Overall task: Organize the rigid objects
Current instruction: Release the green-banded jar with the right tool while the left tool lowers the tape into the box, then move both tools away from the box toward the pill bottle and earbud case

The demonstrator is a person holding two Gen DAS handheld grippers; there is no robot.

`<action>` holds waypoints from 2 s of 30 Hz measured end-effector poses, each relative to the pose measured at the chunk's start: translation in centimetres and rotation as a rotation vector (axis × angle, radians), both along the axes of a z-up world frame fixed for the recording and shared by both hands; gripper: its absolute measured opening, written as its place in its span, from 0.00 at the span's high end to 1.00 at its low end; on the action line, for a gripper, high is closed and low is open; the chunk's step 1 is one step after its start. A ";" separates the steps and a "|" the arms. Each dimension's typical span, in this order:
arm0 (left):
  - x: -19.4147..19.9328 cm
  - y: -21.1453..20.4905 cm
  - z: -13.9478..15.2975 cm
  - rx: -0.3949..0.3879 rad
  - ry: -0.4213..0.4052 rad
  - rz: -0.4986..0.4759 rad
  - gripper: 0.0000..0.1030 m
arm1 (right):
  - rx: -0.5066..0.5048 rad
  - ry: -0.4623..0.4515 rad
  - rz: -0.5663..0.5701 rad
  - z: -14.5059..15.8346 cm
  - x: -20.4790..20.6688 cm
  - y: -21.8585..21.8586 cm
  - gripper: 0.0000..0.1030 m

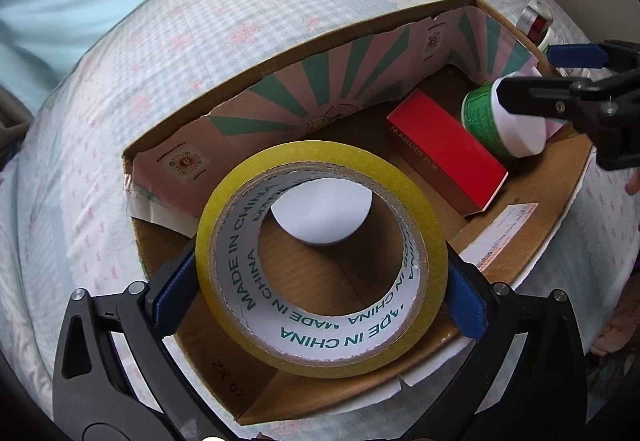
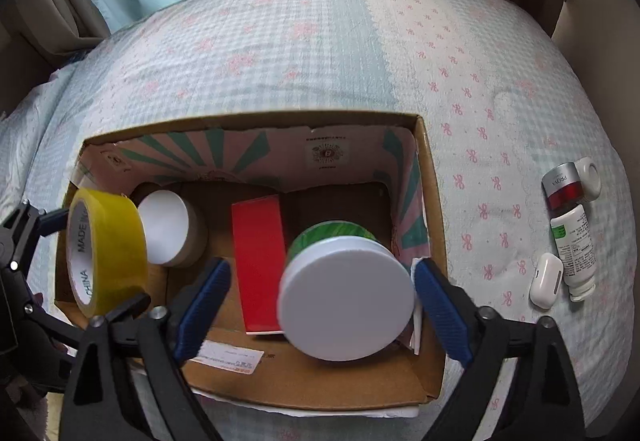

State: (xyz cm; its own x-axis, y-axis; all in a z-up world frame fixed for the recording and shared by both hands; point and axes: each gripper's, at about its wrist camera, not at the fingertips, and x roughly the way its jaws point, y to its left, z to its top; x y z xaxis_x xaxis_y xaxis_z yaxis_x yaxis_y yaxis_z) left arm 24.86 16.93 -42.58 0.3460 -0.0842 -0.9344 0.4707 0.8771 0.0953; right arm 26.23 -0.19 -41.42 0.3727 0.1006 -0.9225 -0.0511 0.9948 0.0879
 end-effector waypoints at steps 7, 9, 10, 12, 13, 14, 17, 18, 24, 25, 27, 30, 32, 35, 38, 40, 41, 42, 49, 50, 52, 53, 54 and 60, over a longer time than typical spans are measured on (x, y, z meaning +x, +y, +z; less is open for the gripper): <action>0.0 0.4 -0.3 0.050 0.012 0.023 0.00 | 0.008 -0.040 0.004 1.1 -0.7 0.3 0.00; 0.5 -0.4 -0.9 0.091 0.038 -0.017 0.00 | 0.001 -0.044 0.010 1.1 -1.0 0.6 0.00; 0.6 -0.6 -1.2 0.100 0.047 -0.030 0.00 | 0.004 -0.044 0.008 1.0 -1.1 0.7 0.00; 0.5 -0.5 -1.2 0.092 0.059 -0.016 0.00 | 0.017 -0.040 -0.001 0.8 -1.3 0.7 0.00; 0.5 -0.5 -1.3 0.091 0.070 -0.008 0.00 | 0.020 -0.036 -0.004 0.7 -1.3 0.7 0.00; 0.5 -0.4 -1.2 0.093 0.081 -0.004 0.00 | 0.021 -0.032 -0.004 0.6 -1.4 0.8 0.00; 0.3 -0.1 -0.5 0.074 0.031 0.014 0.00 | 0.022 -0.032 0.003 0.6 -1.7 1.1 0.00; 0.7 -0.1 -0.7 0.075 0.078 0.021 0.00 | 0.022 -0.034 0.006 0.5 -1.8 1.1 0.00; 1.2 0.3 -0.1 0.032 0.036 0.050 0.00 | 0.030 -0.020 -0.009 0.1 -2.0 0.9 0.00; 1.1 0.5 -0.1 0.011 0.042 0.059 0.00 | 0.033 -0.021 -0.012 0.1 -2.0 0.8 0.00; 1.0 0.7 -0.2 0.003 0.060 0.075 0.00 | 0.029 -0.026 -0.013 0.2 -2.1 0.7 0.00; 0.5 1.4 -0.1 0.000 0.072 0.098 0.00 | 0.021 -0.011 -0.015 0.4 -2.0 0.5 0.00; 0.4 1.9 0.2 -0.015 0.079 0.112 0.00 | 0.021 -0.010 -0.015 1.0 -2.1 0.4 0.00; 0.0 2.2 1.8 -0.030 0.076 0.120 0.00 | 0.018 -0.011 -0.014 2.4 -2.2 0.3 0.00; -0.5 2.6 4.1 -0.046 0.059 0.131 0.00 | 0.019 -0.014 -0.014 4.4 -2.6 0.3 0.00; -0.8 2.7 6.0 -0.059 0.040 0.138 0.00 | 0.019 -0.025 -0.013 6.0 -3.0 0.4 0.00; -0.9 2.6 7.1 -0.064 0.030 0.140 0.00 | 0.020 -0.033 -0.014 6.9 -3.3 0.4 0.00; -1.3 2.7 8.1 -0.069 0.019 0.142 0.00 | 0.024 -0.040 -0.015 7.8 -3.5 0.3 0.00; -4.2 0.9 14.4 -0.113 -0.030 0.187 0.00 | 0.041 -0.091 -0.059 13.7 -6.0 -1.9 0.00; -4.6 0.5 15.2 -0.116 -0.037 0.195 0.00 | 0.052 -0.097 -0.070 14.5 -6.4 -2.5 0.00; -5.6 -0.7 16.7 -0.122 -0.058 0.209 0.00 | 0.066 -0.110 -0.089 15.9 -7.3 -4.1 0.00; -6.1 -1.4 17.3 -0.123 -0.068 0.219 0.00 | 0.068 -0.118 -0.096 16.6 -7.8 -5.1 0.00; -6.5 -2.1 17.9 -0.128 -0.076 0.228 0.00 | 0.070 -0.126 -0.102 17.2 -8.2 -6.2 0.00; -9.0 -7.8 20.3 -0.194 -0.089 0.342 0.00 | 0.045 -0.165 -0.076 19.8 -10.6 -13.4 0.00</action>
